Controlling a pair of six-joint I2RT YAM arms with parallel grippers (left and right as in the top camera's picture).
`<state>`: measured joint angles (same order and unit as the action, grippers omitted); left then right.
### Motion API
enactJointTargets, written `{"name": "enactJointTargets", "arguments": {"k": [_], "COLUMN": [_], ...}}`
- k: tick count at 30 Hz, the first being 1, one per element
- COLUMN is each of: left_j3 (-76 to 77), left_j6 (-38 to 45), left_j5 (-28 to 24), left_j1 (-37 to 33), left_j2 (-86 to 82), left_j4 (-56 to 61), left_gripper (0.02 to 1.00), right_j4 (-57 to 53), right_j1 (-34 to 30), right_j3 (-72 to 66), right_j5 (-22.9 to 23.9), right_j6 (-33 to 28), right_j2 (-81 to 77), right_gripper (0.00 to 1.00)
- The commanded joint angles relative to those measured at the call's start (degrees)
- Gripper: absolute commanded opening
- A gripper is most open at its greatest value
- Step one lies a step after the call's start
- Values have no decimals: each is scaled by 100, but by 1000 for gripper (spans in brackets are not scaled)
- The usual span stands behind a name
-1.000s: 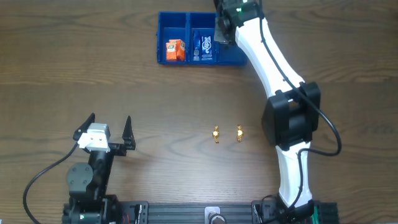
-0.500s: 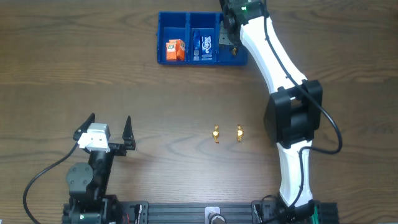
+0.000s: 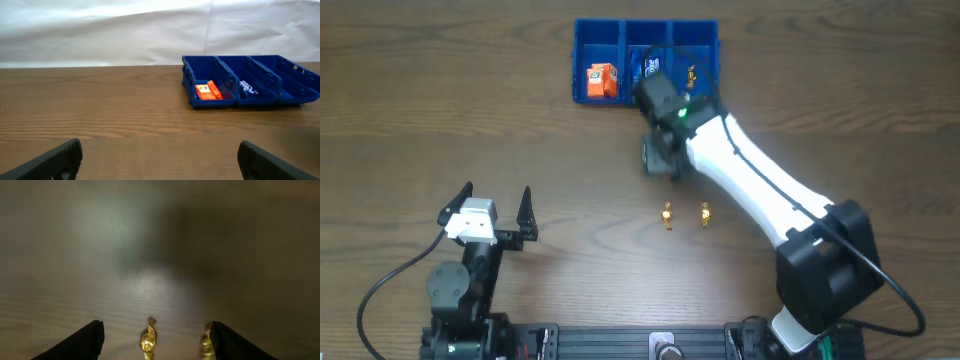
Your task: Sort Candies Into Trays
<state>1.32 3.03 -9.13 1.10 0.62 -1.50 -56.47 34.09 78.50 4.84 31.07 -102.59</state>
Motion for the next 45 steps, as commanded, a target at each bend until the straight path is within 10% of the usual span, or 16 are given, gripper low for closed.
{"name": "enactJointTargets", "arguments": {"k": [1,27,45], "left_j3": [-103,-103,-103], "left_j6": [44,44,44], "left_j5": [-142,-142,-142], "left_j1": [-35,-35,-35], "left_j2": [-42,-42,-42], "left_j4": [-197,-197,-197], "left_gripper": [998,998,998], "right_j4": [339,968,1097], "right_j1": [339,667,667], "right_j3": [-925,-1633,-1613], "right_j5": [-164,-350,-249], "right_j6": [540,841,962], "right_j2": [74,-400,-334], "right_gripper": [711,553,185]}}
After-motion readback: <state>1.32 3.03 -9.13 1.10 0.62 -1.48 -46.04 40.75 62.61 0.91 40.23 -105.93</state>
